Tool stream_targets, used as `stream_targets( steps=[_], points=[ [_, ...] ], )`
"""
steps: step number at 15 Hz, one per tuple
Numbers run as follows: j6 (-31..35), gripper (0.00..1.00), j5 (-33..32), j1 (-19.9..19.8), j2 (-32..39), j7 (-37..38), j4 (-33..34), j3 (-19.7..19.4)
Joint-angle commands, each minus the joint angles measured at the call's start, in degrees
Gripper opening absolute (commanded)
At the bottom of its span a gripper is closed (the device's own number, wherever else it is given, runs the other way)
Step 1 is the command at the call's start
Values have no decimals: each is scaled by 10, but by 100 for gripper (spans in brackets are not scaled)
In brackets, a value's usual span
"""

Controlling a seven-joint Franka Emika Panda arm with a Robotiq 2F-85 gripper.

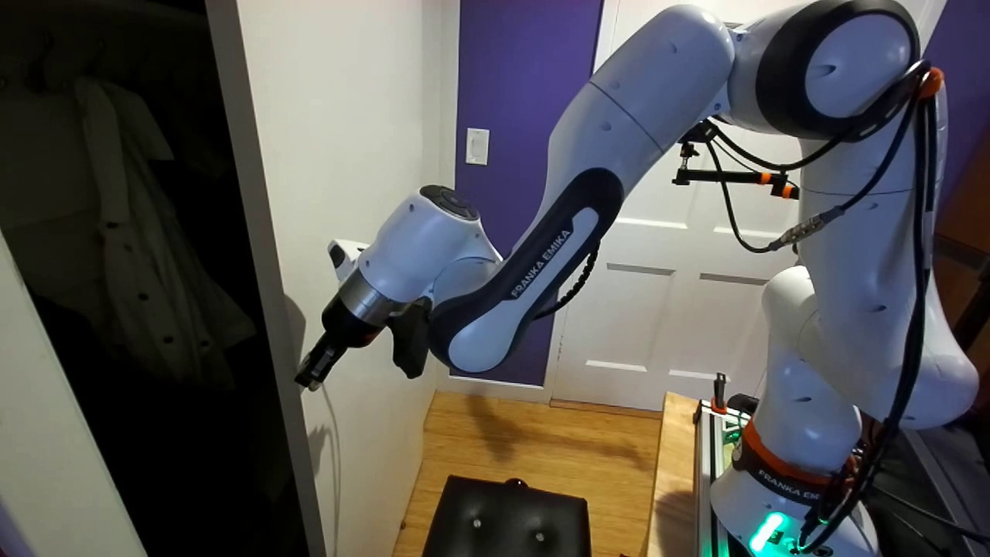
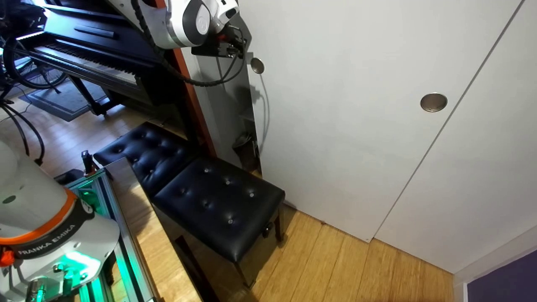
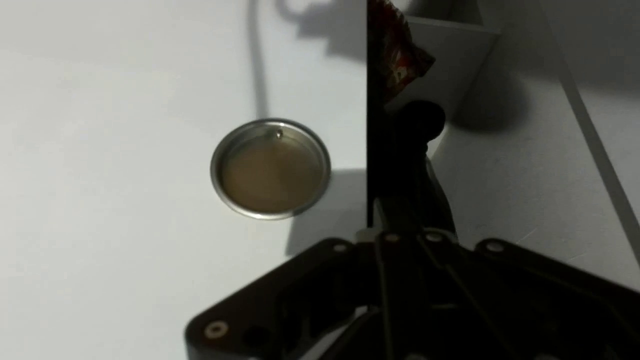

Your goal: Slide the closet door to the right

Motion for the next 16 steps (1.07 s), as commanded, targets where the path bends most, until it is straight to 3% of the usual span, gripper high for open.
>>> stream_targets(
  steps=[1, 5, 6, 16],
  points=[
    [-39, 0, -11, 56, -1, 44, 8, -55],
    [-20, 0, 5, 48, 6, 28, 9, -28],
    [-27, 0, 19, 32, 5, 19, 6, -2],
    [29, 0, -19, 118, 27, 41, 33, -130]
  ],
)
